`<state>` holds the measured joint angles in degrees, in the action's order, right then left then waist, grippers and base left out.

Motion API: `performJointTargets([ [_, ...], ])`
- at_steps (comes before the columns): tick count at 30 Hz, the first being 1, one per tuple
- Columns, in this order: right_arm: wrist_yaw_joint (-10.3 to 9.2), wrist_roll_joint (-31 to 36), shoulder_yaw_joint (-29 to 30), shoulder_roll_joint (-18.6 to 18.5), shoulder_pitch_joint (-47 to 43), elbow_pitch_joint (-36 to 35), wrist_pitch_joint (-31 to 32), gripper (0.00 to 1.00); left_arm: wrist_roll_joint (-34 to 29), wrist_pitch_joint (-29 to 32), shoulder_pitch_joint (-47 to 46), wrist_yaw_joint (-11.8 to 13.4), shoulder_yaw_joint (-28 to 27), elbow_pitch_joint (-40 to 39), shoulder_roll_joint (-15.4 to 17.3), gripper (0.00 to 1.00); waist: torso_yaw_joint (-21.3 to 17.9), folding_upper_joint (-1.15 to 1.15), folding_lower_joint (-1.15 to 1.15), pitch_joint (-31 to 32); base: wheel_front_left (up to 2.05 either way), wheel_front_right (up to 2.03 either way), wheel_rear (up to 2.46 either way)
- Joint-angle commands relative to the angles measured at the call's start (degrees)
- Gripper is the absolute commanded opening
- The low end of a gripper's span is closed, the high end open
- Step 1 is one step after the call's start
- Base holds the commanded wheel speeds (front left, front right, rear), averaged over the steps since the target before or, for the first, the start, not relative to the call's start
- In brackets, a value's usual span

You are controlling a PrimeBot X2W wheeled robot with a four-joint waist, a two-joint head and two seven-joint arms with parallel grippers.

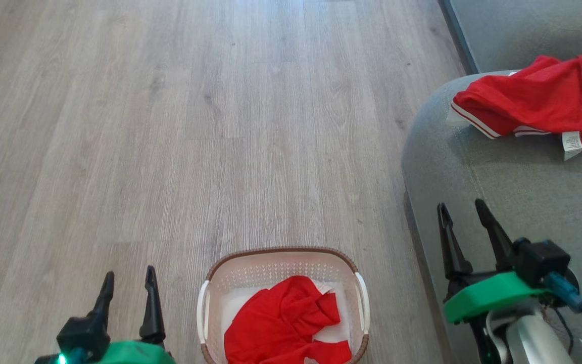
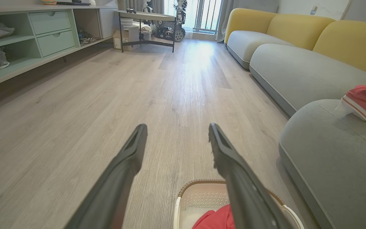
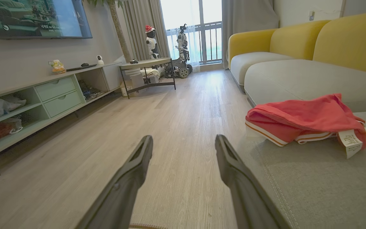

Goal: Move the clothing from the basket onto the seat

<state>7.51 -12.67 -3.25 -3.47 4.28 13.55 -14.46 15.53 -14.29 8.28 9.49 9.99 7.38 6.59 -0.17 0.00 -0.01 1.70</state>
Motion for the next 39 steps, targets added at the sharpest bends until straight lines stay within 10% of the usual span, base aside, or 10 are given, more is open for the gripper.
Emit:
performJointTargets([
  [1, -0.02, -0.14, -1.03, 0.58, 0.56, -2.39, -0.53, 1.0, -0.77, -0.71, -1.62, -0.67, -2.85, -2.14, -0.43, 1.0, 0.03, 0.0, 0.01, 0.16, 0.0, 0.0, 0.0],
  [39, -0.02, 0.64, 1.45, 0.59, 0.4, -3.38, -0.53, 1.0, -5.32, -0.71, -3.25, -6.34, -5.43, 1.25, -3.35, 1.0, -0.13, 0.0, 0.01, -3.65, 0.0, 0.0, 0.0],
])
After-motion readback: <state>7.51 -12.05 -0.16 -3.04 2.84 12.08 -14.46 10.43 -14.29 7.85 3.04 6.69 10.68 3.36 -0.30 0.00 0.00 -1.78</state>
